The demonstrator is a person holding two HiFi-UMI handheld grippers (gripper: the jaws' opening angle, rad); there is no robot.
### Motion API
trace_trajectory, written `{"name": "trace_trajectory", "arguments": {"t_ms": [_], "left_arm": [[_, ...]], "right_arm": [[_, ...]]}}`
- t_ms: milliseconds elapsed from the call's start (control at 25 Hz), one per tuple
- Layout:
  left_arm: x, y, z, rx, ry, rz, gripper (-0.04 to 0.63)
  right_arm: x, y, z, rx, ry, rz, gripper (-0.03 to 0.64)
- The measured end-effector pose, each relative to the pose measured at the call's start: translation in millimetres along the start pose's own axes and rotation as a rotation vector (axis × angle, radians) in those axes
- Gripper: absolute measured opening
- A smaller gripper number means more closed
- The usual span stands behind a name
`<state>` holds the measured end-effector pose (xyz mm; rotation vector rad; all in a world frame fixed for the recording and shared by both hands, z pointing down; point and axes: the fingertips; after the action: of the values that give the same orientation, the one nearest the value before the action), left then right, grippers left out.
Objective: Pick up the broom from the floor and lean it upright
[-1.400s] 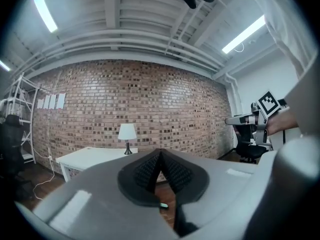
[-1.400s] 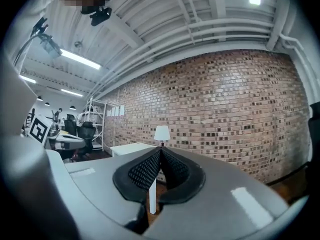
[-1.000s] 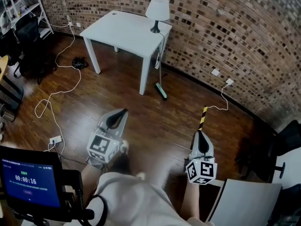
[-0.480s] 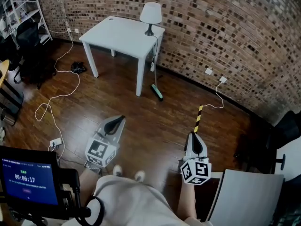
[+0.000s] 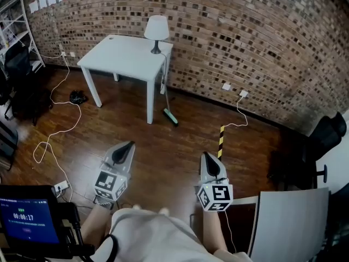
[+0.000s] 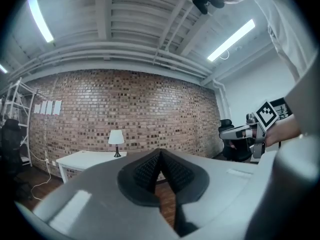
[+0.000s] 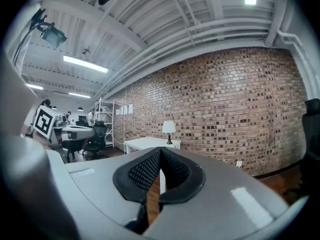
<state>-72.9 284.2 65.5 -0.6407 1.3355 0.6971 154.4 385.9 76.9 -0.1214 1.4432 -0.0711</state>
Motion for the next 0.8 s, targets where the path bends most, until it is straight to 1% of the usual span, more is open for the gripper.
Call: {"name": "trace_trajectory", "arguments": {"t_ms": [280, 600, 800], "left_arm": [[-1, -14, -4, -0.055, -0.022, 0.011, -0.002], [-1, -26, -4, -0.088, -0.017, 0.008, -0.002], [2, -29, -7, -0.086, -0.019, 0.01, -0.002]], "right_arm": [[-6, -20, -3, -0.026, -0.049, 0.008, 0.012], [-1, -34, -6, -0.025, -0.028, -0.008, 0.012], [0, -38, -12, -0.015, 0.013, -0.029, 0.011]]}}
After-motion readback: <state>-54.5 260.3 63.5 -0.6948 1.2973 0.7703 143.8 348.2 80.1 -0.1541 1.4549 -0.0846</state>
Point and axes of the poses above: the fingertips, and each gripper's own axes: y backward along the fingers, z to its right, x out of its top, and after that the axes turned 5 degrees about -y, right-handed
